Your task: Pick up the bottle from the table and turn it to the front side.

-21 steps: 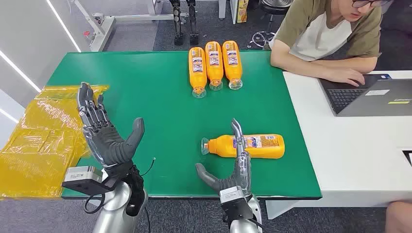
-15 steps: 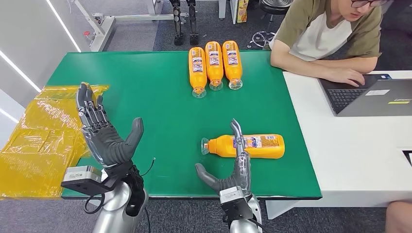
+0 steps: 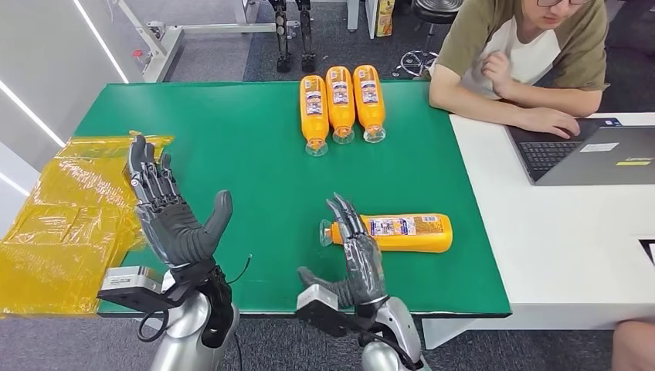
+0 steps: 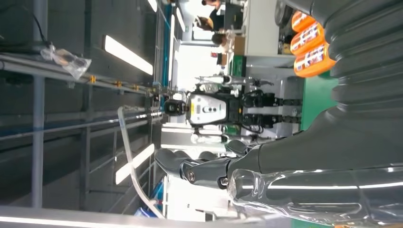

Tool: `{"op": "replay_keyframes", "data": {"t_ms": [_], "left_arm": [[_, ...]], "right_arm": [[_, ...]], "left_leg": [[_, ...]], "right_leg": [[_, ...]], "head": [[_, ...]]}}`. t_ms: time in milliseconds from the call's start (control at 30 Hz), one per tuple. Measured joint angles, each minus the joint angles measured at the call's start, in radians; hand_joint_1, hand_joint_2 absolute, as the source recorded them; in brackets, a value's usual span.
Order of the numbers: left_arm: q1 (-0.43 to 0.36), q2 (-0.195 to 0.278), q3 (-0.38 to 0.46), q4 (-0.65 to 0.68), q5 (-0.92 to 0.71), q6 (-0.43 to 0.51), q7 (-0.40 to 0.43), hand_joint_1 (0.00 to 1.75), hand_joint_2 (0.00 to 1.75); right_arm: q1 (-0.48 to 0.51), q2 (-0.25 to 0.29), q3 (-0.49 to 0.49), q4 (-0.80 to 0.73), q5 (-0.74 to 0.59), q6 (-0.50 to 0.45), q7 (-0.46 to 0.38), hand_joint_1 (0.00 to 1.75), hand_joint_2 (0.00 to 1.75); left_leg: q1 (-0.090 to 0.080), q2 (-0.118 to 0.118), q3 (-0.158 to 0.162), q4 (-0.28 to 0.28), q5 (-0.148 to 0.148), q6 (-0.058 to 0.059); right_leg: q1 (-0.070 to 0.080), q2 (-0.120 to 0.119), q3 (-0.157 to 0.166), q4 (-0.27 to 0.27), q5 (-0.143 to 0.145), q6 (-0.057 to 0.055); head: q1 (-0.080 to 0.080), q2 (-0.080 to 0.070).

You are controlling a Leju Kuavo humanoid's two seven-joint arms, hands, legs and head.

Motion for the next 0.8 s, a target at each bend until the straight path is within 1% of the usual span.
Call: {"op": "replay_keyframes", "data": {"t_ms": [33,100,200,367,500,633,800], "left_arm": [[0.001,0.0,-0.001,0.0,0.002,-0.007,0.0,0.0,1.75],[0.002,0.001,-0.002,-0.001,0.006,-0.016,0.0,0.0,1.75],[0.005,0.002,-0.002,-0.003,0.011,-0.025,0.0,0.0,1.75],[0.01,0.003,-0.002,-0.016,0.022,-0.032,0.0,0.0,1.75],[0.016,0.005,-0.002,-0.027,0.037,-0.034,0.0,0.0,1.75],[0.024,0.009,-0.002,-0.038,0.049,-0.029,0.0,0.0,1.75],[0.035,0.011,-0.002,-0.05,0.061,-0.02,0.0,0.0,1.75]], "right_arm": [[-0.026,-0.02,-0.003,0.029,0.033,0.044,0.04,0.0,1.75],[-0.078,-0.063,-0.011,0.094,0.058,0.101,0.071,0.0,1.75],[-0.16,-0.132,-0.017,0.196,0.045,0.172,0.058,0.0,1.75],[-0.335,-0.255,-0.002,0.353,-0.008,0.361,0.025,0.0,1.75],[-0.455,-0.344,0.029,0.435,-0.05,0.486,-0.004,0.0,1.75],[-0.551,-0.405,0.074,0.481,-0.096,0.588,-0.013,0.0,1.75],[-0.642,-0.442,0.15,0.536,-0.141,0.667,-0.01,0.0,1.75]], "left_leg": [[0.0,0.0,0.0,0.0,0.0,0.0],[0.0,-0.002,-0.001,0.001,0.001,0.001],[-0.001,-0.003,-0.001,0.002,0.001,0.002],[-0.001,-0.003,-0.002,0.004,0.002,0.004],[-0.001,-0.003,-0.003,0.005,0.002,0.004],[-0.001,-0.003,-0.003,0.005,0.002,0.004],[-0.001,-0.003,-0.002,0.005,0.002,0.004]], "right_leg": [[0.0,0.0,0.0,0.0,0.0,0.0],[0.0,-0.001,0.001,0.0,0.001,0.001],[0.0,-0.002,0.001,0.0,0.002,0.003],[-0.001,-0.003,0.001,0.0,0.003,0.004],[-0.001,-0.003,0.001,0.0,0.003,0.005],[-0.001,-0.003,0.001,0.0,0.003,0.005],[-0.001,-0.003,0.001,0.0,0.003,0.005]], "head": [[0.0,0.0],[0.0,0.0],[0.0,0.0],[0.0,0.0],[0.0,0.0],[0.0,0.0],[0.0,0.0]]}}
